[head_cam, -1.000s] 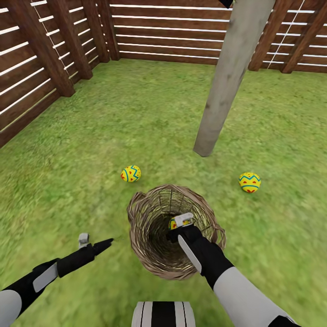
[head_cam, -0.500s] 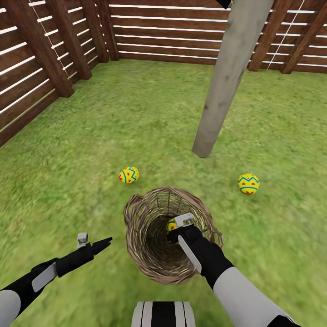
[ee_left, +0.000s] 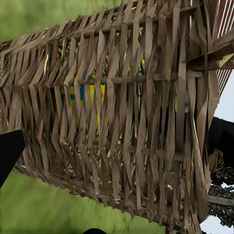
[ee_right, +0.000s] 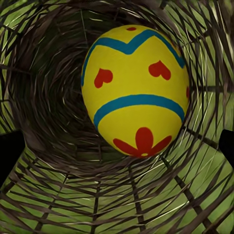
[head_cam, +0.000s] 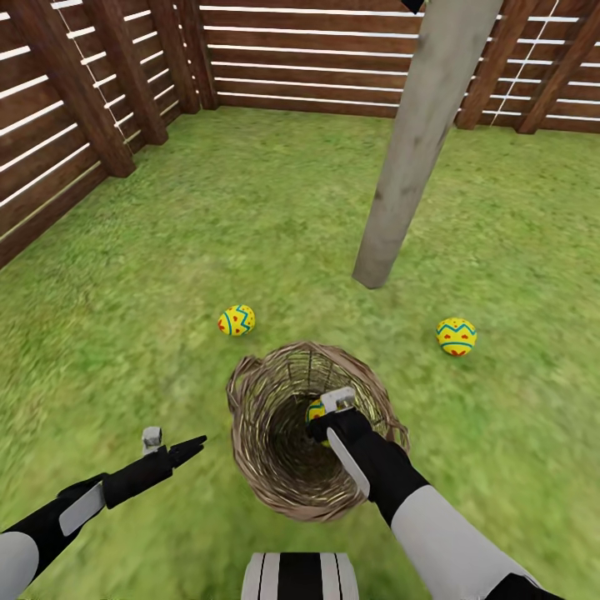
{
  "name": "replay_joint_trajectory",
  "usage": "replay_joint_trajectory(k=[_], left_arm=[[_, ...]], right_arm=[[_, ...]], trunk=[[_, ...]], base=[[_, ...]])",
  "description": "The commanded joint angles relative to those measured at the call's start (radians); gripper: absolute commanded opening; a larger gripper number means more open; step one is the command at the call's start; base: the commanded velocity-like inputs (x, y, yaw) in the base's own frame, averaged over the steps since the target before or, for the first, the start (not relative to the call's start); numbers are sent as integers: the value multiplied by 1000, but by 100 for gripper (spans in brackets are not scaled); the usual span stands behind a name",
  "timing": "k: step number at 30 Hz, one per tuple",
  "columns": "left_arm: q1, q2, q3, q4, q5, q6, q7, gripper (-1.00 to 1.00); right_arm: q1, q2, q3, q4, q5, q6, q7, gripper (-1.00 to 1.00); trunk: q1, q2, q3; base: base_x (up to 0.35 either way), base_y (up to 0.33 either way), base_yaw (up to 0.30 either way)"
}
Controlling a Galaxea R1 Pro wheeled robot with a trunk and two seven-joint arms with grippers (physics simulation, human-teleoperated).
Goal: Take the three Easter eggs out of the wicker basket on the lawn in the garden, then place them on the lawn next to a single tree (choose any tree) so that all three eggs are next to the same tree and none are left in the basket.
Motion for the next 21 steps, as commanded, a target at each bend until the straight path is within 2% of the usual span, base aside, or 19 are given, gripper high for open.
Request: replay_joint_trajectory(k=[1,11,21], left_arm=[[-1,1,-7,-1,10,10,-2,100],[-1,-1,-7,-2,10,12,-1,100],[-1,-7,-8,-2,9,11,3,100]], right_arm=[[-2,0,3,-1,-10,2,-10,100],[-8,-3,4,-3,-8,-33,-10,100],[-10,-5,5,-11,-8,-37,-18,100]], trunk=[[0,0,-2],[0,0,-18],[38,-70,-66]], base=[[0,0,0],[0,0,0],[0,0,0]])
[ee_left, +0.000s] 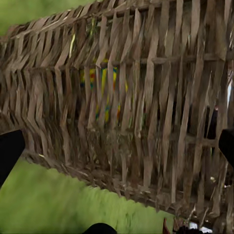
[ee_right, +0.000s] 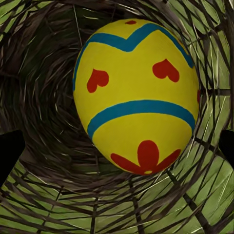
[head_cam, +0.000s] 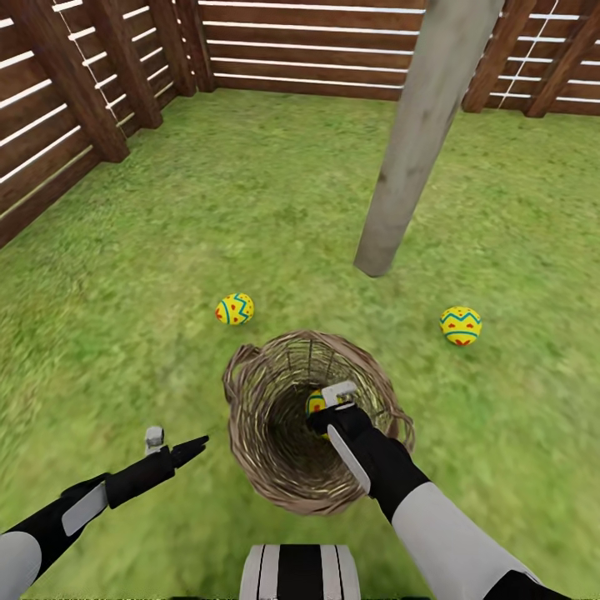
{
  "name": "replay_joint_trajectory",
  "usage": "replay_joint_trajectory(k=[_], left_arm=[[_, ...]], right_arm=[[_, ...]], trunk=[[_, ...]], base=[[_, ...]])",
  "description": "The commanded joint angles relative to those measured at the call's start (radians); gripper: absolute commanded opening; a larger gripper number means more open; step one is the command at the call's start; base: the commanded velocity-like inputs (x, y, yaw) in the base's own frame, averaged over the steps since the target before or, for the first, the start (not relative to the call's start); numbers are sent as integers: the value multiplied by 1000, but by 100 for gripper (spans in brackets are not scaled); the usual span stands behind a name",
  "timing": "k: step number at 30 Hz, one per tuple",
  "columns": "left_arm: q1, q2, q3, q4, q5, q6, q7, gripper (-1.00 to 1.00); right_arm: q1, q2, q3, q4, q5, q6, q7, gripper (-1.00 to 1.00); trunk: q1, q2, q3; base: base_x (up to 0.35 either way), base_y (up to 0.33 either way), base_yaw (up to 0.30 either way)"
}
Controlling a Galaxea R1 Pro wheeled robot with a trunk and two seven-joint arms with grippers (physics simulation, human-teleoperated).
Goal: Take the three Easter eggs out of the wicker basket on the lawn in the garden, then place them on the lawn next to a single tree (choose any tree) so that all three eggs are next to the same tree and none are left in the basket.
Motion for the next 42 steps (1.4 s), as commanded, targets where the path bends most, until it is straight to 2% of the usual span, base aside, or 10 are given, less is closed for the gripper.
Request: replay_joint_trajectory(k=[1,13,42], left_arm=[[-1,1,-7,0,11,11,-2,100],[-1,1,-7,0,12,12,-4,100],[-1,1,-8,1,12,13,-5,100]], right_arm=[[-1,0,3,-1,-10,3,-10,100],[-1,0,5,-3,-10,3,-12,100],[-1,-2,7,-6,-9,0,-28,100]], trunk=[[4,-8,-5],[50,-92,-57],[50,-92,-58]], base=[[0,0,0],[0,0,0],[12,-10,0]])
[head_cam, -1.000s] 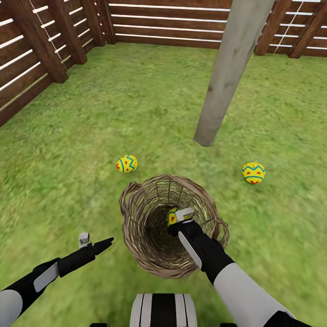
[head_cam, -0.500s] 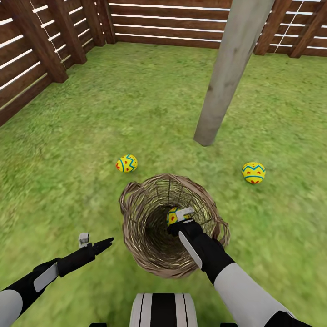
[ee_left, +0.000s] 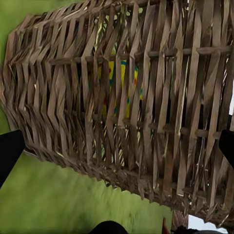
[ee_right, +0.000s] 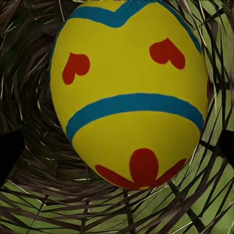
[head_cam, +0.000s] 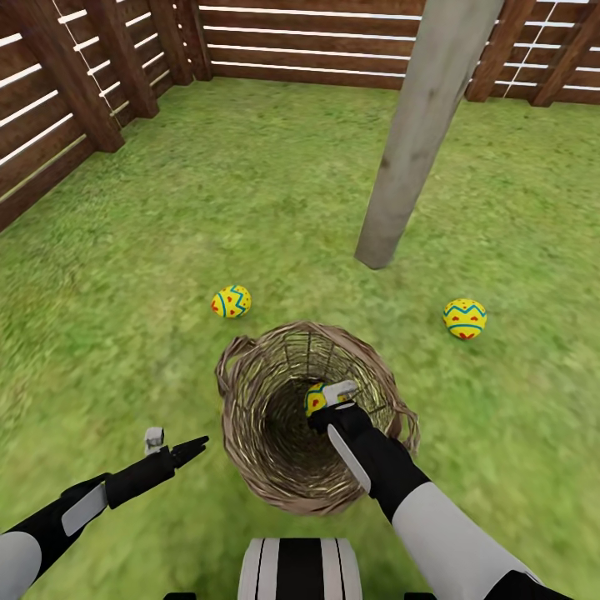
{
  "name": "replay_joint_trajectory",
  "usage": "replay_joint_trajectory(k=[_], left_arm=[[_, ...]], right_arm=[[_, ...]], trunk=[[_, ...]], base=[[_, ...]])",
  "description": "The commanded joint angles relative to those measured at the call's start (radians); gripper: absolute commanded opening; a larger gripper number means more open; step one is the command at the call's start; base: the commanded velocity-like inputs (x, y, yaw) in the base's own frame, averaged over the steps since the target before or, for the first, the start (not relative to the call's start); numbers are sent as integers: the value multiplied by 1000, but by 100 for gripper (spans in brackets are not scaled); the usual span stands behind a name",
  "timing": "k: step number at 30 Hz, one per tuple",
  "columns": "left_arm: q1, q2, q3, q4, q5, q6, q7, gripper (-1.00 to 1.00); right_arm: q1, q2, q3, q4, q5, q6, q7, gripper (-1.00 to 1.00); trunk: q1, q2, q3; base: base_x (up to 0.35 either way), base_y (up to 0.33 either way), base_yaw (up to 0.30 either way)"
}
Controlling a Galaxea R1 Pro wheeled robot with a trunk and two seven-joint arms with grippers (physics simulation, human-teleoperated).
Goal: Take the three Easter eggs out of the wicker basket on the lawn in the garden, then place them on the lawn next to a single tree (choose any tree) so that all three eggs are next to the same tree and none are left in the basket.
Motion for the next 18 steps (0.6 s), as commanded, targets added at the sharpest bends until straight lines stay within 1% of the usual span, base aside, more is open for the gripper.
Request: replay_joint_trajectory(k=[1,6,14,18], left_arm=[[-1,1,-7,0,10,11,-2,100],[-1,1,-7,-2,10,9,-2,100],[-1,0,-7,-2,10,9,-2,100],[-1,-1,-8,-2,10,9,-2,100]], right_arm=[[-1,0,3,-1,-10,3,-10,100],[-1,2,3,0,-10,3,-10,100],[-1,3,3,-1,-10,3,-10,100],[-1,1,4,0,-10,3,-10,100]], trunk=[[0,0,-1],[0,0,-1],[0,0,-1],[0,0,-6]], base=[[95,0,0],[140,0,0],[14,0,0],[0,0,0]])
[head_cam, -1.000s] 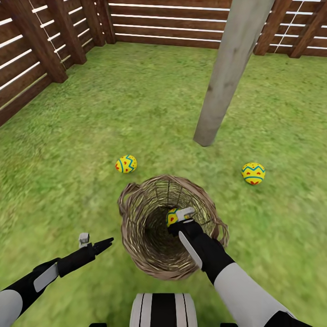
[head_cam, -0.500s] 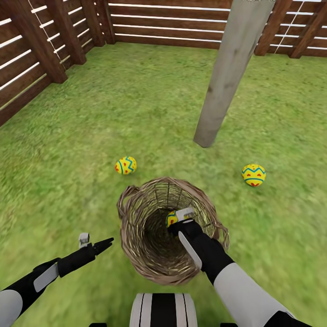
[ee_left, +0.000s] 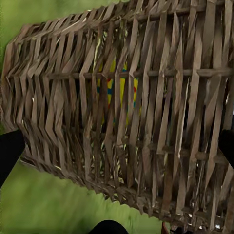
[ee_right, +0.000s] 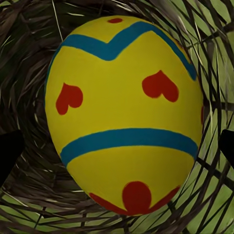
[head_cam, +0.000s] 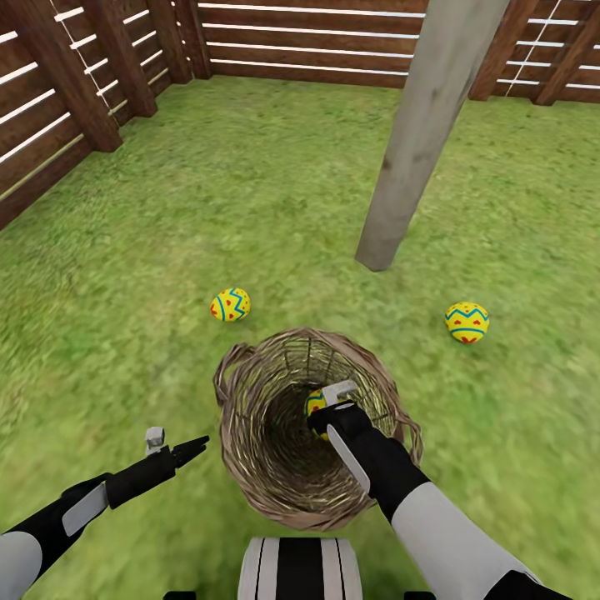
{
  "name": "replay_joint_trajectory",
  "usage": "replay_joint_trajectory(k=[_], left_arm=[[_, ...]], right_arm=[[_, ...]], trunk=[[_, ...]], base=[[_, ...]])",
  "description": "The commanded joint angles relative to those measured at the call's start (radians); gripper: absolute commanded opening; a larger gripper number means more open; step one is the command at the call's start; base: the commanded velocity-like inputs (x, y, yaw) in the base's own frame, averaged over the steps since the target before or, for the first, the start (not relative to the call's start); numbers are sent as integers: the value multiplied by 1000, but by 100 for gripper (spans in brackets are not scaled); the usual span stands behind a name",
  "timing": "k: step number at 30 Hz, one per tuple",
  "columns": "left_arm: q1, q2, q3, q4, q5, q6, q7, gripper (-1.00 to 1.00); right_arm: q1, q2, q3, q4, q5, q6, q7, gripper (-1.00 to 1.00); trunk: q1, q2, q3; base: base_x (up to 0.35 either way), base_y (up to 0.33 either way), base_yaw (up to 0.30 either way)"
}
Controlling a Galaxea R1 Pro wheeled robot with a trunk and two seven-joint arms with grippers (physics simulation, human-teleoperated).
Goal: Take the three Easter eggs out of the wicker basket on the lawn in the garden, then place them on the lawn next to a single tree (choose any tree) so that all three eggs are next to the same tree and none are left in the basket.
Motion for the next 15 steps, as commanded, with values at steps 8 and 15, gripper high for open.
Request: replay_joint_trajectory(k=[8,15], left_arm=[[-1,-2,-9,-5,9,8,3,100],[-1,-3,-10,-5,10,7,2,100]], right_arm=[[-1,0,3,-2,-10,0,-10,100],[-1,2,1,1,77,-22,-10,100]], trunk=[[0,0,-13],[0,0,-24]], base=[[0,0,0],[0,0,0]])
